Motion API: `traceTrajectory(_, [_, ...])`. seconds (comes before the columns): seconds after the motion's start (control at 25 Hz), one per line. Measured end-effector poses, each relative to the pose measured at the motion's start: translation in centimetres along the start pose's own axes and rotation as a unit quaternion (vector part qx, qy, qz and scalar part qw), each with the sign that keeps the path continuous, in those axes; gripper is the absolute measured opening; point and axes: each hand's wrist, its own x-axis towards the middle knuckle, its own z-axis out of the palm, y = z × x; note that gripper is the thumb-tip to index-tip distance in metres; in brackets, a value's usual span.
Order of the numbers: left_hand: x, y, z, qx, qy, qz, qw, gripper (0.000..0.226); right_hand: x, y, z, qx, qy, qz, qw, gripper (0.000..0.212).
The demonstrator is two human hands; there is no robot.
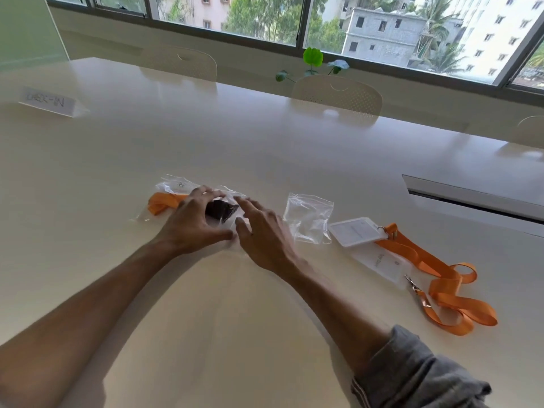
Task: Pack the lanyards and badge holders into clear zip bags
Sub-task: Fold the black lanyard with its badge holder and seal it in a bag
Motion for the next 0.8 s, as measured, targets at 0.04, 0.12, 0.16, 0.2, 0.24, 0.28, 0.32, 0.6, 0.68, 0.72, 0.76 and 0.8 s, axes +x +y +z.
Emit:
traceTrajectory(0.04, [0.0,-0.2,0.3,0.003,0.011,0.002,1.000,0.080,-0.2,0.5,-0.1,-0.088,0.010,-0.011,0.996,0.048])
traceTrajectory(0.12, [0.0,-0.5,0.7,0.026,0.017,0.005,1.000,0.070,-0.8,1.0,-0.6,-0.187,0.000,-0.005,0.982,0.056])
traceTrajectory(0.16, [0.0,-0.6,0.7,0.037,0.014,0.006,0.999,0.069,-1.1,1.2,-0.8,-0.209,-0.015,0.002,0.978,0.060])
traceTrajectory(0.2, [-0.1,-0.5,0.9,0.043,0.014,0.004,0.999,0.069,-1.5,1.5,-1.0,-0.220,-0.031,0.006,0.975,0.062])
traceTrajectory(0.24, [-0.1,-0.5,0.9,0.045,0.016,0.002,0.999,0.069,-2.1,1.6,-1.2,-0.224,-0.039,0.010,0.974,0.062])
traceTrajectory(0.28, [-0.2,-0.4,1.0,0.045,0.017,-0.002,0.999,0.069,-2.8,1.6,-1.5,-0.226,-0.041,0.009,0.973,0.060])
traceTrajectory(0.32, [-0.3,-0.4,1.1,0.047,0.017,-0.008,0.999,0.069,-3.4,1.7,-1.7,-0.229,-0.040,0.002,0.973,0.058])
traceTrajectory(0.6, [0.0,-0.4,1.5,0.088,0.006,-0.022,0.996,0.069,-7.9,2.4,-4.5,-0.215,-0.055,-0.045,0.974,0.047])
traceTrajectory(0.68, [-0.4,-0.2,1.8,0.107,0.015,-0.017,0.994,0.068,-8.7,3.0,-5.6,-0.178,-0.047,-0.054,0.982,0.045])
traceTrajectory(0.72, [-0.6,-0.1,1.9,0.124,0.019,-0.011,0.992,0.069,-8.8,3.5,-6.3,-0.151,-0.020,-0.055,0.987,0.043])
traceTrajectory(0.76, [-0.7,0.2,1.9,0.146,0.026,-0.001,0.989,0.071,-8.7,4.2,-7.2,-0.130,0.019,-0.051,0.990,0.040])
traceTrajectory(0.8, [-0.8,0.5,1.9,0.169,0.037,0.016,0.985,0.071,-8.6,5.1,-8.3,-0.123,0.058,-0.042,0.990,0.036])
